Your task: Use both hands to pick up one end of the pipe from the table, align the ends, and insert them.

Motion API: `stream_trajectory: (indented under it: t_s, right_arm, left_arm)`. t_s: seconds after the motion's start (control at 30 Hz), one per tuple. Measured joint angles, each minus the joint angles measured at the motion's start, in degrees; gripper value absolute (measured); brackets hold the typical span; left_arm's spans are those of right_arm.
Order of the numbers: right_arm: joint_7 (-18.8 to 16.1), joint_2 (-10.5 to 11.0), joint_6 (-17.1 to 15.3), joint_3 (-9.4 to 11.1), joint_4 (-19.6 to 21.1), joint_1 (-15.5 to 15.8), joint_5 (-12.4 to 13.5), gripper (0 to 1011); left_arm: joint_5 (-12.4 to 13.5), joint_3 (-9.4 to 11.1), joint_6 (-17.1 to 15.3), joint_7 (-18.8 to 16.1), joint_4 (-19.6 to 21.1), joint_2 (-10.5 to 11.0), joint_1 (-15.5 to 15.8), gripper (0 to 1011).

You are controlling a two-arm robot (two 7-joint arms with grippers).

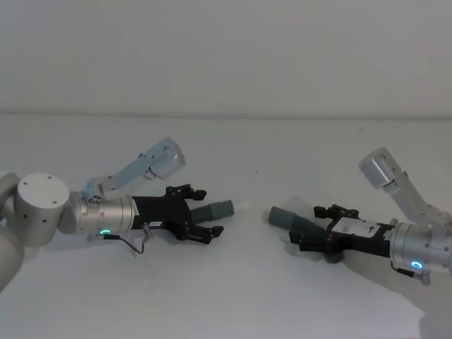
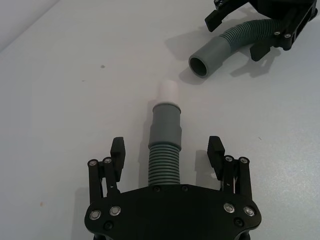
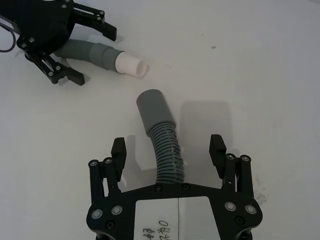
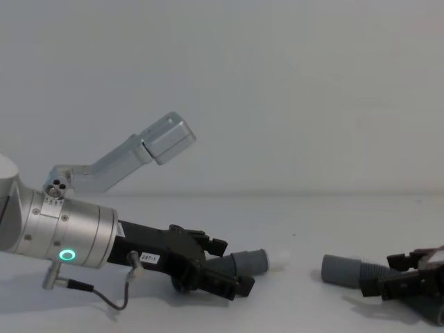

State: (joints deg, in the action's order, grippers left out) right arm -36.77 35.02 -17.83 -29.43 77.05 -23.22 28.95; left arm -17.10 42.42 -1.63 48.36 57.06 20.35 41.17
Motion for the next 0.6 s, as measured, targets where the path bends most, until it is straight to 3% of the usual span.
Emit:
stream_trajectory:
  t_s: [0.27, 0.6]
  right_arm:
    - [0.1, 0.0, -0.4, -0.1, -0.1, -0.3, 0.1, 841]
    - [0.2, -0.1, -0.7, -0.2, -0.1, -0.5, 0.2, 511]
  left_arm:
    - [0.0, 0.0, 0.0, 0.0, 0.0, 0.0, 0.0, 1000]
    - [0.1, 0.0, 0.0, 0.0, 0.0, 0.0, 0.0, 1000]
